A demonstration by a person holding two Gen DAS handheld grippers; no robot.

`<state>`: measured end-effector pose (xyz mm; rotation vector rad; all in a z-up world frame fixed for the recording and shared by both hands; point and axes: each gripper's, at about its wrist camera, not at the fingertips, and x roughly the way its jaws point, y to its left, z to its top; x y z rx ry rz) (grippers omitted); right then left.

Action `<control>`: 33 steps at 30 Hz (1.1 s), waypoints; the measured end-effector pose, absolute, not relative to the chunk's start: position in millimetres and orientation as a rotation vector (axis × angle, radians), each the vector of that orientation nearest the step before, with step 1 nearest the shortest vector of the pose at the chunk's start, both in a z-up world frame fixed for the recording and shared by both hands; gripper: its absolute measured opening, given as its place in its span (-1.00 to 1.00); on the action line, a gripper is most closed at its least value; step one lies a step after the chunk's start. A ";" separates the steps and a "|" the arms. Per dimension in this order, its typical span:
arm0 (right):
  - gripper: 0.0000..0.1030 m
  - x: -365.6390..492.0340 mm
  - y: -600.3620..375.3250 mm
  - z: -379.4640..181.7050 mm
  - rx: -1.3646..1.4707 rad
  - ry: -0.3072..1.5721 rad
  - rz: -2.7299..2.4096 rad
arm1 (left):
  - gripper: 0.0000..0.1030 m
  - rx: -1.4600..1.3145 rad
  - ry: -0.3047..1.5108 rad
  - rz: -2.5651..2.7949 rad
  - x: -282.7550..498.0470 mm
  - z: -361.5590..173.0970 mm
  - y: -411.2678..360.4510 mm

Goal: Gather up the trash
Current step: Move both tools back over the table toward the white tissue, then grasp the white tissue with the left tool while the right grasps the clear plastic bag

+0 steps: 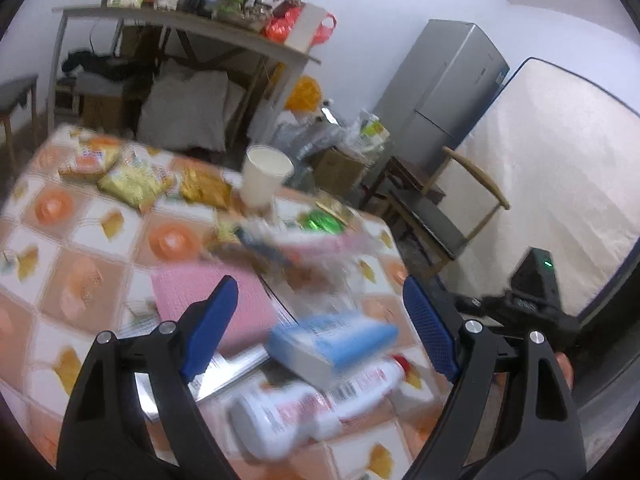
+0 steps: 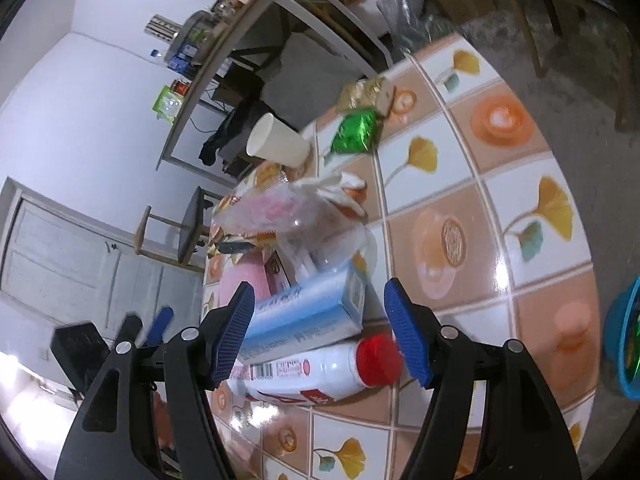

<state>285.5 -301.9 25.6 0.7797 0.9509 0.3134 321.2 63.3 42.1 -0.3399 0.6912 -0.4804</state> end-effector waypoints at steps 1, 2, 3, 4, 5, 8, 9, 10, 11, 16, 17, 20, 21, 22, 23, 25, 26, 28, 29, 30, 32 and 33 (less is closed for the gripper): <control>0.27 286.1 -301.5 27.5 0.773 0.943 0.325 | 0.56 -0.330 0.685 -0.464 327.8 46.4 64.7; 0.27 287.5 -301.1 28.0 0.767 0.942 0.327 | 0.56 -0.331 0.683 -0.455 334.4 49.0 66.6; 0.27 288.1 -301.3 28.3 0.764 0.942 0.327 | 0.56 -0.338 0.688 -0.452 340.5 50.4 68.8; 0.27 289.9 -301.9 27.8 0.761 0.942 0.331 | 0.55 -0.357 0.704 -0.453 351.5 51.8 71.4; 0.27 291.5 -302.9 27.4 0.756 0.943 0.334 | 0.51 -0.375 0.725 -0.461 362.9 52.3 73.1; 0.27 297.3 -306.1 28.0 0.743 0.944 0.331 | 0.41 -0.422 0.818 -0.467 405.1 51.6 77.1; 0.27 298.4 -306.8 28.1 0.740 0.941 0.330 | 0.37 -0.428 0.854 -0.471 417.8 49.9 76.8; 0.27 301.3 -308.7 29.1 0.735 0.937 0.331 | 0.35 -0.441 0.908 -0.466 438.0 47.0 76.5; 0.27 303.4 -309.4 29.3 0.732 0.935 0.333 | 0.35 -0.445 0.974 -0.474 459.4 42.1 74.0; 0.27 316.4 -314.5 28.0 0.727 0.928 0.338 | 0.34 -0.381 1.245 -0.476 533.2 8.8 51.7; 0.27 318.0 -314.5 27.8 0.728 0.929 0.343 | 0.34 -0.353 1.285 -0.474 543.3 1.9 45.6; 0.27 326.7 -315.5 25.8 0.774 0.928 0.397 | 0.34 -0.328 1.398 -0.478 564.5 -22.4 33.4; 0.27 328.6 -315.6 25.9 0.798 0.927 0.418 | 0.28 -0.324 1.423 -0.470 569.3 -28.7 30.8; 0.27 332.4 -315.7 26.5 0.832 0.921 0.451 | 0.25 -0.313 1.454 -0.463 575.0 -36.4 27.0; 0.27 335.2 -315.5 27.6 0.854 0.916 0.471 | 0.20 -0.305 1.478 -0.461 578.3 -42.5 24.3; 0.27 342.7 -313.5 27.6 0.921 0.917 0.516 | 0.10 -0.292 1.515 -0.452 582.1 -52.3 21.7; 0.27 346.1 -312.1 26.9 0.949 0.924 0.529 | 0.04 -0.292 1.530 -0.456 582.5 -56.9 19.9; 0.27 355.2 -309.4 22.1 1.012 0.943 0.543 | -0.02 -0.291 1.543 -0.470 584.0 -60.9 17.0; 0.27 358.6 -307.9 20.0 1.031 0.951 0.542 | -0.08 -0.286 1.546 -0.475 584.1 -62.5 15.2; 0.27 362.9 -306.5 17.4 1.050 0.960 0.537 | -0.16 -0.281 1.553 -0.480 583.9 -64.2 13.7; 0.24 370.3 -302.2 13.6 1.079 0.977 0.536 | -0.29 -0.286 1.569 -0.488 583.0 -68.9 11.8; 0.21 373.5 -299.5 11.5 1.094 0.984 0.543 | -0.36 -0.289 1.574 -0.491 582.6 -70.7 11.5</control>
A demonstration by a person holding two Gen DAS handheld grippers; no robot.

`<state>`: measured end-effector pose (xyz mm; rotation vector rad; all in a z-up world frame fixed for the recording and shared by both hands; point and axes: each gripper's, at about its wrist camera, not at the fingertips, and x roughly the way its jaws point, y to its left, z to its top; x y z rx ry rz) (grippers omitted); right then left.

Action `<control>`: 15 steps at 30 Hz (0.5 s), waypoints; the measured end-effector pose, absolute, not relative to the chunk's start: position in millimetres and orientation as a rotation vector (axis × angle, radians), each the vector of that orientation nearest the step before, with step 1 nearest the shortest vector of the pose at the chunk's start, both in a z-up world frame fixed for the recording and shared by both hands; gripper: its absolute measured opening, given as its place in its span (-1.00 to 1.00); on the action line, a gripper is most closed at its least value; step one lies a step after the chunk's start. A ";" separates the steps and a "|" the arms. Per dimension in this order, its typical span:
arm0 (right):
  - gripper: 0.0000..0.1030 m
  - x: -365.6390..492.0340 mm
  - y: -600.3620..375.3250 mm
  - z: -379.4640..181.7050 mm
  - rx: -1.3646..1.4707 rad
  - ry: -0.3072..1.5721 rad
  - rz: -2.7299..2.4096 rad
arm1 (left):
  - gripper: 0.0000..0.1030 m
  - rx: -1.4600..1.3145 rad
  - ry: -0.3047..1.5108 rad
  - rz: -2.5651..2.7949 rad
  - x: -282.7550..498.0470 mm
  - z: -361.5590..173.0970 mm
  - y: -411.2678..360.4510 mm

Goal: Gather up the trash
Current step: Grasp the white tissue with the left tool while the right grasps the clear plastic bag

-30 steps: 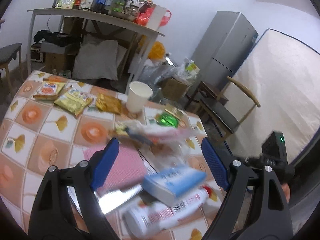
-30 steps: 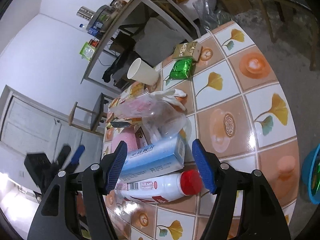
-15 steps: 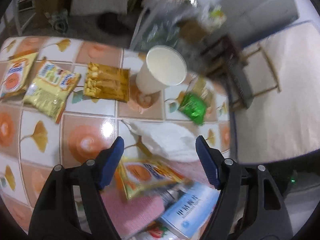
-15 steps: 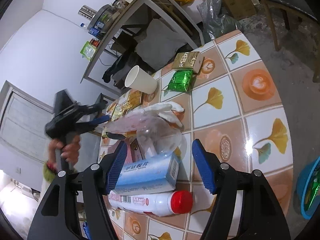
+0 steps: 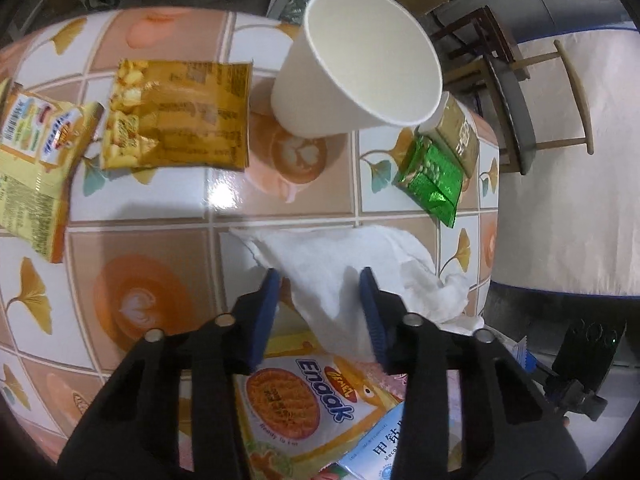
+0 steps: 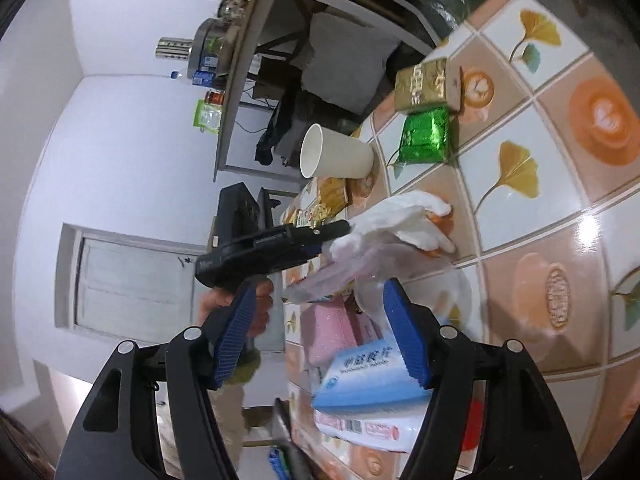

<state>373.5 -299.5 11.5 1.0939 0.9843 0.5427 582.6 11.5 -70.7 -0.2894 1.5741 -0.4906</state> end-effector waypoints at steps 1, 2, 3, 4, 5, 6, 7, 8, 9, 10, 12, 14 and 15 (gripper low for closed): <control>0.14 376.6 -296.3 9.2 1.109 0.992 0.552 | -0.40 -0.292 1.577 -0.499 581.9 -72.3 11.5; 0.12 379.0 -293.8 7.1 1.119 0.998 0.558 | -0.46 -0.296 1.576 -0.508 581.7 -73.9 11.4; 0.11 381.0 -290.9 5.0 1.127 1.006 0.559 | -0.50 -0.297 1.576 -0.514 581.3 -74.7 11.6; 0.08 382.8 -288.6 2.9 1.134 1.014 0.557 | -0.53 -0.301 1.572 -0.518 581.0 -75.6 12.0; 0.06 385.4 -285.4 -0.6 1.145 1.027 0.553 | -0.60 -0.305 1.569 -0.522 580.5 -76.2 12.6; 0.05 387.3 -282.9 -3.5 1.158 1.035 0.552 | -0.65 -0.307 1.567 -0.527 580.5 -76.1 14.2; 0.03 389.2 -280.7 -5.9 1.173 1.043 0.553 | -0.67 -0.308 1.563 -0.531 579.9 -76.4 15.2; 0.00 392.3 -277.9 -8.6 1.191 1.051 0.550 | -0.72 -0.309 1.559 -0.532 579.2 -76.7 16.1; 0.00 394.2 -276.0 -11.1 1.203 1.059 0.545 | -0.76 -0.310 1.556 -0.534 579.0 -76.9 16.6; -0.01 396.5 -274.8 -13.0 1.214 1.066 0.542 | -0.78 -0.313 1.552 -0.536 578.0 -77.3 17.3; -0.05 401.0 -272.7 -18.4 1.242 1.085 0.535 | -0.84 -0.312 1.544 -0.532 576.2 -77.4 17.8; -0.08 406.0 -271.5 -21.6 1.276 1.096 0.539 | -0.86 -0.306 1.530 -0.536 574.4 -75.3 19.7; -0.10 407.8 -272.0 -22.6 1.293 1.102 0.532 | -0.86 -0.306 1.527 -0.537 574.0 -74.9 20.1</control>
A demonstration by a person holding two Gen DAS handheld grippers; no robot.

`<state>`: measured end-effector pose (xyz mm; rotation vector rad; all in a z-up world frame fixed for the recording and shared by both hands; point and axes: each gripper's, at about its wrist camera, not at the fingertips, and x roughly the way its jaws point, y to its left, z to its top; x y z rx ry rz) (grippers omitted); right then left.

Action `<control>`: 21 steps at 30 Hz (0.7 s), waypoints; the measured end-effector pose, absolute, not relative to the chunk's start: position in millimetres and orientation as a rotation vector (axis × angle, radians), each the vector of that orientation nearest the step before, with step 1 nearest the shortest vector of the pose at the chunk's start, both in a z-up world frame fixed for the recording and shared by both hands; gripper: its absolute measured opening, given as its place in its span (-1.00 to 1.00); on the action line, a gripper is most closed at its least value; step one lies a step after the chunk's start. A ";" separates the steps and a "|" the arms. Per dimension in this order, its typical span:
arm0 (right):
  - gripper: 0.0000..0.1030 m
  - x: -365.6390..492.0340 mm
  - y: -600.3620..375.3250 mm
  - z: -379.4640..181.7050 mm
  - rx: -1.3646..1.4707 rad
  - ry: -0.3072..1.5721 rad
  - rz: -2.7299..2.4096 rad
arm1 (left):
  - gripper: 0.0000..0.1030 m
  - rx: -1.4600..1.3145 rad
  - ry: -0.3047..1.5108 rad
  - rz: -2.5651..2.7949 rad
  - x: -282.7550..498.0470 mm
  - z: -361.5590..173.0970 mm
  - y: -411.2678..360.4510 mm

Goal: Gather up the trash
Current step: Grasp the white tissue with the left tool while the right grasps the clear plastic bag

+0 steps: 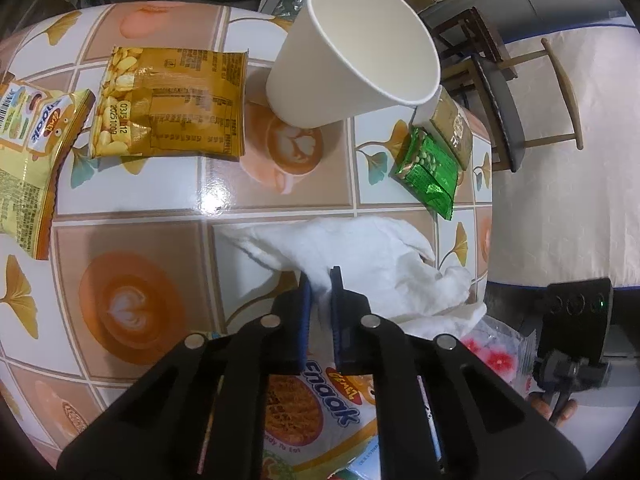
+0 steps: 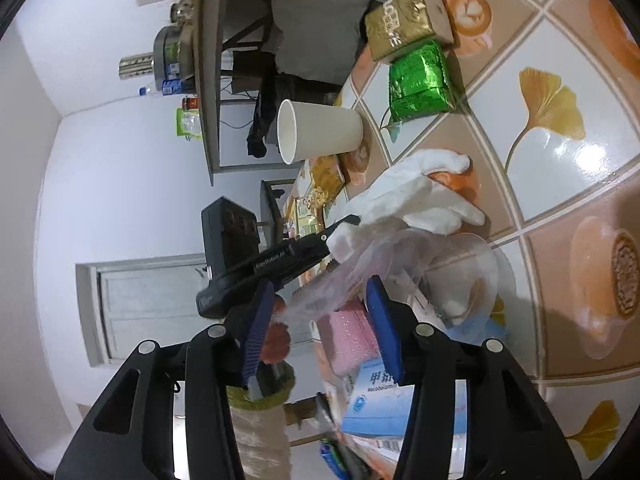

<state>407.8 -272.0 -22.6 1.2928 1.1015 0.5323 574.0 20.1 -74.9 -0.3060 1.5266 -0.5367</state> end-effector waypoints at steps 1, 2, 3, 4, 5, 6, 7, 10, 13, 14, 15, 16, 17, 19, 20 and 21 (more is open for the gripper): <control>-0.10 409.3 -272.0 -24.1 1.307 1.106 0.526 | -0.87 -0.306 1.519 -0.538 573.1 -73.5 20.9; -0.10 411.3 -271.8 -25.6 1.319 1.114 0.524 | -0.87 -0.304 1.515 -0.539 572.6 -73.1 20.7; -0.11 412.1 -271.8 -26.8 1.331 1.120 0.522 | -0.88 -0.300 1.508 -0.540 571.9 -72.1 20.8; -0.13 412.7 -272.0 -28.1 1.340 1.127 0.517 | -0.88 -0.295 1.499 -0.537 571.0 -70.5 21.3; -0.20 413.7 -271.7 -27.7 1.333 1.134 0.509 | -0.88 -0.292 1.492 -0.533 570.6 -69.8 21.6; -0.30 414.4 -271.3 -27.5 1.324 1.138 0.504 | -0.88 -0.290 1.483 -0.527 570.0 -68.8 21.6; -0.34 414.9 -270.3 -27.6 1.317 1.144 0.502 | -0.88 -0.290 1.469 -0.524 569.4 -66.5 22.6; -0.67 416.5 -265.8 -30.6 1.316 1.164 0.515 | -0.89 -0.305 1.438 -0.513 568.3 -60.6 25.7; -0.78 415.3 -262.1 -31.5 1.307 1.170 0.537 | -0.90 -0.332 1.402 -0.511 566.4 -51.0 31.7; -0.80 414.0 -262.3 -31.4 1.301 1.167 0.543 | -0.90 -0.343 1.386 -0.509 565.6 -46.5 34.4; -0.81 412.7 -261.9 -30.6 1.302 1.164 0.553 | -0.90 -0.353 1.371 -0.507 564.6 -43.0 37.1; -0.81 410.8 -261.2 -28.6 1.303 1.155 0.570 | -0.91 -0.369 1.348 -0.504 563.7 -37.4 40.9; -0.82 409.5 -261.4 -26.2 1.297 1.149 0.577 | -0.91 -0.386 1.319 -0.502 562.6 -30.4 45.7; -0.83 403.7 -262.3 -20.0 1.280 1.134 0.594 | -0.91 -0.391 1.257 -0.506 559.4 -15.6 52.4; -0.84 401.0 -263.3 -17.7 1.275 1.130 0.602 | -0.91 -0.388 1.219 -0.505 557.0 -6.4 56.2; -0.84 398.0 -264.3 -14.9 1.268 1.124 0.607 | -0.91 -0.384 1.193 -0.504 554.7 0.3 58.8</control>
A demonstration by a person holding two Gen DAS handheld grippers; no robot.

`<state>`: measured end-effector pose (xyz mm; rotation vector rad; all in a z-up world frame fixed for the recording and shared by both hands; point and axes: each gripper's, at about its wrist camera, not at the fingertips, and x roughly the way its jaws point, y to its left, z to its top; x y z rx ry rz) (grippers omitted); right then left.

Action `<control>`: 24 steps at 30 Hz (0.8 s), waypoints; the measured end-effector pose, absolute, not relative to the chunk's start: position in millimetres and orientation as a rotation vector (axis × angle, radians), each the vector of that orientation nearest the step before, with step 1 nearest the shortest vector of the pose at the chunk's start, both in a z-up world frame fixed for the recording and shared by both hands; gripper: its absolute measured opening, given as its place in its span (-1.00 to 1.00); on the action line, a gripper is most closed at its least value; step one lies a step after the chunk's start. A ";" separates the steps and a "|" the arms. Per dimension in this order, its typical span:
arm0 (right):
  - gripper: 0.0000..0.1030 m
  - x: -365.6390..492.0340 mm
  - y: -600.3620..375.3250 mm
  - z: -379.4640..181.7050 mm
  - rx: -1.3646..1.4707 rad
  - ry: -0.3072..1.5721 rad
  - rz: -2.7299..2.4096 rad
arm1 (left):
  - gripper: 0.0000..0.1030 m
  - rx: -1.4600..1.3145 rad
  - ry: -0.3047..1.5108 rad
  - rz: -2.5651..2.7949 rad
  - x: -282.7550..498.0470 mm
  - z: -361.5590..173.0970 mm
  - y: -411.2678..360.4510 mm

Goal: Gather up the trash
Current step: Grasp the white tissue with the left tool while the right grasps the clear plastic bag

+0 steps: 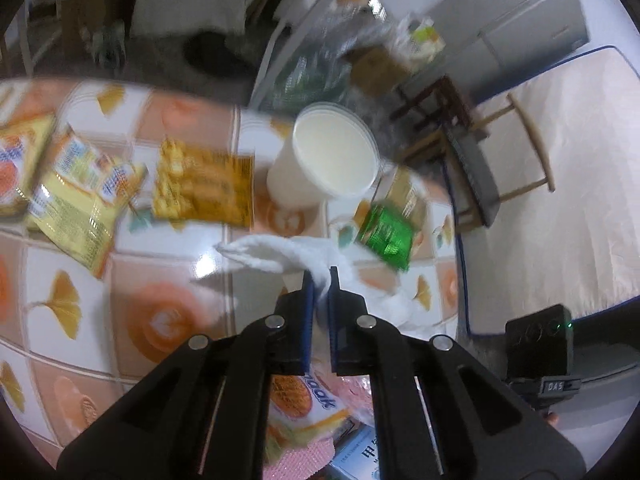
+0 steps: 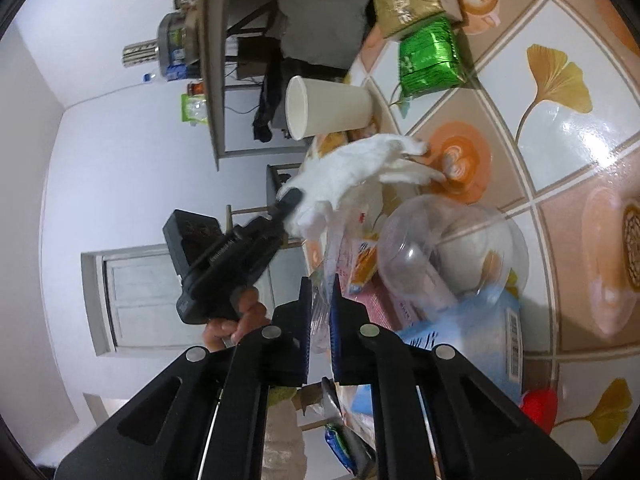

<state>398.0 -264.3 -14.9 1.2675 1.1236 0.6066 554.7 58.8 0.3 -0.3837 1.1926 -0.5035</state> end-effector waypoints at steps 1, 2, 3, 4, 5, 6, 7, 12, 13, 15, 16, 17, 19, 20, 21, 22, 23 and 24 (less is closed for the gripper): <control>-0.85 394.0 -266.1 -10.7 1.254 1.115 0.607 | -0.91 -0.378 1.150 -0.497 551.1 11.1 63.2; -0.85 390.6 -268.3 -7.3 1.246 1.108 0.606 | -0.91 -0.379 1.109 -0.498 547.0 21.9 67.6; -0.85 386.6 -270.3 -4.9 1.238 1.100 0.608 | -0.92 -0.384 1.084 -0.501 543.9 29.0 70.8; -0.85 381.9 -273.5 1.0 1.225 1.085 0.614 | -0.92 -0.393 1.049 -0.506 539.0 39.8 75.3; -0.85 378.3 -275.9 5.0 1.220 1.072 0.618 | -0.92 -0.397 1.025 -0.511 535.2 47.0 78.6; -0.85 374.6 -278.7 9.2 1.218 1.057 0.625 | -0.92 -0.405 0.997 -0.518 529.8 55.0 81.9; -0.85 369.4 -283.1 15.0 1.213 1.037 0.635 | -0.92 -0.412 0.967 -0.527 523.3 64.3 85.7; -0.85 345.6 -303.2 30.5 1.225 0.977 0.639 | -0.92 -0.414 0.873 -0.557 493.3 96.5 93.2; -0.85 338.9 -308.4 33.0 1.228 0.965 0.635 | -0.92 -0.408 0.856 -0.569 484.5 103.2 92.5; -0.85 326.8 -316.2 34.9 1.237 0.949 0.624 | -0.92 -0.399 0.834 -0.587 469.3 113.0 90.7; -0.85 317.7 -322.9 36.5 1.246 0.936 0.617 | -0.92 -0.393 0.824 -0.603 460.2 118.0 88.0; -0.85 309.8 -327.1 36.6 1.250 0.926 0.609 | -0.92 -0.388 0.814 -0.616 452.0 122.5 85.7; -0.85 290.8 -340.9 39.6 1.261 0.897 0.582 | -0.92 -0.375 0.798 -0.642 434.1 130.0 80.3; -0.85 282.7 -346.6 40.9 1.266 0.885 0.574 | -0.92 -0.371 0.792 -0.656 426.1 133.6 77.0; -0.85 273.8 -353.4 42.3 1.270 0.869 0.562 | -0.92 -0.366 0.788 -0.667 418.5 136.4 73.3; -0.85 260.9 -363.1 43.6 1.277 0.848 0.542 | -0.92 -0.357 0.783 -0.688 407.8 139.7 66.2; -0.85 251.8 -370.9 43.6 1.283 0.834 0.530 | -0.92 -0.355 0.783 -0.700 401.4 140.0 63.3; -0.85 240.1 -380.3 43.8 1.292 0.816 0.511 | -0.92 -0.351 0.786 -0.713 395.3 139.8 57.4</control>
